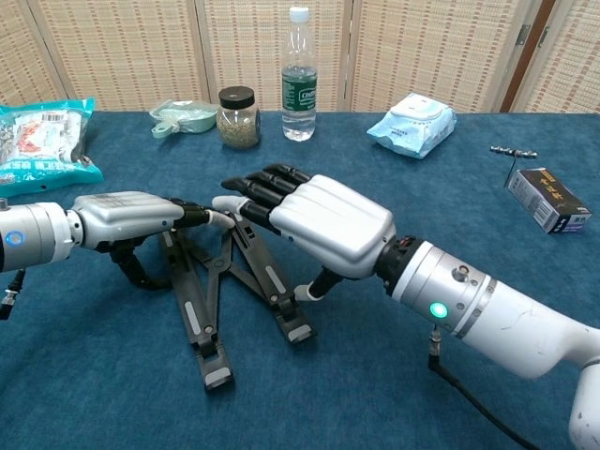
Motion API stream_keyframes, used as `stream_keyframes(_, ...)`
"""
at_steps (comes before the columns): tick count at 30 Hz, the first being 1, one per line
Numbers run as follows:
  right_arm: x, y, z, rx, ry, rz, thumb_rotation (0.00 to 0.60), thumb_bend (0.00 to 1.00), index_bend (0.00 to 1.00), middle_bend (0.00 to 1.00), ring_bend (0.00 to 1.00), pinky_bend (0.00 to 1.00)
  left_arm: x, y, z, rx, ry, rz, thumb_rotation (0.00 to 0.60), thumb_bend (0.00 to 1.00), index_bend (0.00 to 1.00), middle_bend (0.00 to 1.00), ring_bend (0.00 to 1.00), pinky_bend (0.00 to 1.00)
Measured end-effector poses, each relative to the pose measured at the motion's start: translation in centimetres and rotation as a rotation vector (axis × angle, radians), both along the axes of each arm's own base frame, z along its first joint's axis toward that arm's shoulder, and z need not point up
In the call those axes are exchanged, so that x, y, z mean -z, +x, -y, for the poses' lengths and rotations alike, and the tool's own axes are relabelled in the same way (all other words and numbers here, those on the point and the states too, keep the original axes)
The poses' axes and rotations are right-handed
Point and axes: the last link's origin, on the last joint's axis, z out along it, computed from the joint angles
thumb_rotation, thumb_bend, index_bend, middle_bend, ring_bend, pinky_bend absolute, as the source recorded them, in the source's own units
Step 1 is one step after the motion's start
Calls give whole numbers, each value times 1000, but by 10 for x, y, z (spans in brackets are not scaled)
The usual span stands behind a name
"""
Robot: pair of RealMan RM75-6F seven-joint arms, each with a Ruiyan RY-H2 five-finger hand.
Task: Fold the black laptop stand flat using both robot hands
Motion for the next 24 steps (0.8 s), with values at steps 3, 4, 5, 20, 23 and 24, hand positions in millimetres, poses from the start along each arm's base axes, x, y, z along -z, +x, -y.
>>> stream_keyframes(3, 0, 1, 0, 3, 4, 2, 600, 0, 0, 0, 0, 0, -1, 2, -1, 12, 4, -9, 600, 332, 0, 0, 0, 0)
stream_keyframes(4, 0, 1, 0, 3, 5, 4, 600, 0, 0, 0, 0, 0, -2, 2, -1, 14, 6, -12, 600, 332, 0, 0, 0, 0)
stream_keyframes(5, 0, 1, 0, 3, 7, 5, 600, 0, 0, 0, 0, 0, -3, 1, -2, 13, 9, -16, 600, 332, 0, 0, 0, 0)
stream_keyframes(20, -41, -1, 11, -63, 94, -63, 600, 0, 0, 0, 0, 0, -67, -40, 1, -113, 150, -16, 600, 331, 0, 0, 0, 0)
stream_keyframes(23, -57, 3, 21, -91, 148, -140, 600, 0, 0, 0, 0, 0, -84, -52, 8, -159, 194, -7, 600, 332, 0, 0, 0, 0)
stream_keyframes(24, -63, 6, 26, -103, 171, -180, 600, 0, 0, 0, 0, 0, -89, -56, 10, -171, 206, -5, 600, 332, 0, 0, 0, 0)
